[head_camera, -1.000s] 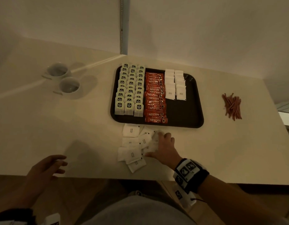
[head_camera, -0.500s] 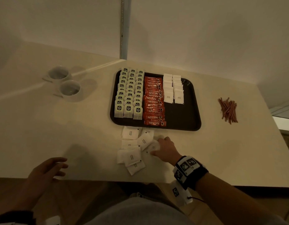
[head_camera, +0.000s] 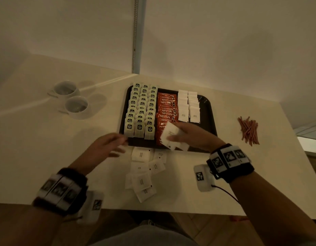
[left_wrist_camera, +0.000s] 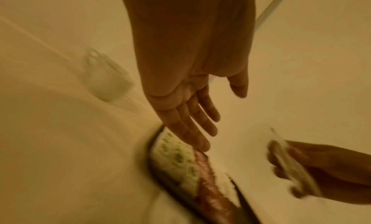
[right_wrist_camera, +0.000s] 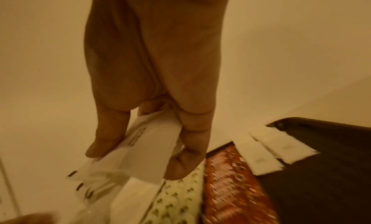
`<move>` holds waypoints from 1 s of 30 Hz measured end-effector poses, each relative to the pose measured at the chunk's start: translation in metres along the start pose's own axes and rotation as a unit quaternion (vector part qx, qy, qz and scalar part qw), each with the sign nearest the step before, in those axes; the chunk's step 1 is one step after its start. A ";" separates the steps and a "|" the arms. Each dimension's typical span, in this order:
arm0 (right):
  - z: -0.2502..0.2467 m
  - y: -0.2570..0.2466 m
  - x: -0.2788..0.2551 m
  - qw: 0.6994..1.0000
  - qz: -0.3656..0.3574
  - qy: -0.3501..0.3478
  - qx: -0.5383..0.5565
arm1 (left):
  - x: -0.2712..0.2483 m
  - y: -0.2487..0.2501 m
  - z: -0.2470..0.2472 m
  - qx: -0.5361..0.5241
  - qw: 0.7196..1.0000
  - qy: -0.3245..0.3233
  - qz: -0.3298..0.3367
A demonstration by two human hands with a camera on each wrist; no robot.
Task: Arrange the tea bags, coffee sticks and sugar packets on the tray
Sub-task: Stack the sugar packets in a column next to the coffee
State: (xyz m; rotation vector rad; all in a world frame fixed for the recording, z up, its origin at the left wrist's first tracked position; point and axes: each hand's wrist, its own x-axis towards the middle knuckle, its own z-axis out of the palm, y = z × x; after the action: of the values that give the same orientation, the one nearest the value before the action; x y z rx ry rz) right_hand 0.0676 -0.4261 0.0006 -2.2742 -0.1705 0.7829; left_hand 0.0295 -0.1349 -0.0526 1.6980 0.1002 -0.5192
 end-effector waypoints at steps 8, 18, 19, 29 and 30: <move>-0.017 -0.057 0.043 0.988 -0.126 0.093 0.000 | 0.066 0.105 0.063 -0.348 0.911 -0.202 -0.088; -0.029 -0.033 0.067 0.945 -0.180 0.272 -0.013 | 0.096 0.115 0.078 -0.367 0.908 -0.150 -0.133; -0.031 -0.029 0.068 0.943 -0.172 0.285 0.021 | 0.098 0.117 0.078 -0.367 0.910 -0.142 -0.132; -0.047 -0.005 0.074 0.924 -0.092 0.231 0.290 | 0.125 0.128 0.088 -0.205 0.977 -0.051 -0.015; -0.048 -0.003 0.074 0.914 -0.089 0.218 0.329 | 0.128 0.130 0.089 -0.199 0.980 -0.031 -0.006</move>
State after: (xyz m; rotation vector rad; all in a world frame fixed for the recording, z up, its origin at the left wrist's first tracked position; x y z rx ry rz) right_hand 0.1558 -0.4273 -0.0063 -1.6944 0.0882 0.1712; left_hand 0.1646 -0.2747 0.0066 1.2905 0.1585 -0.5218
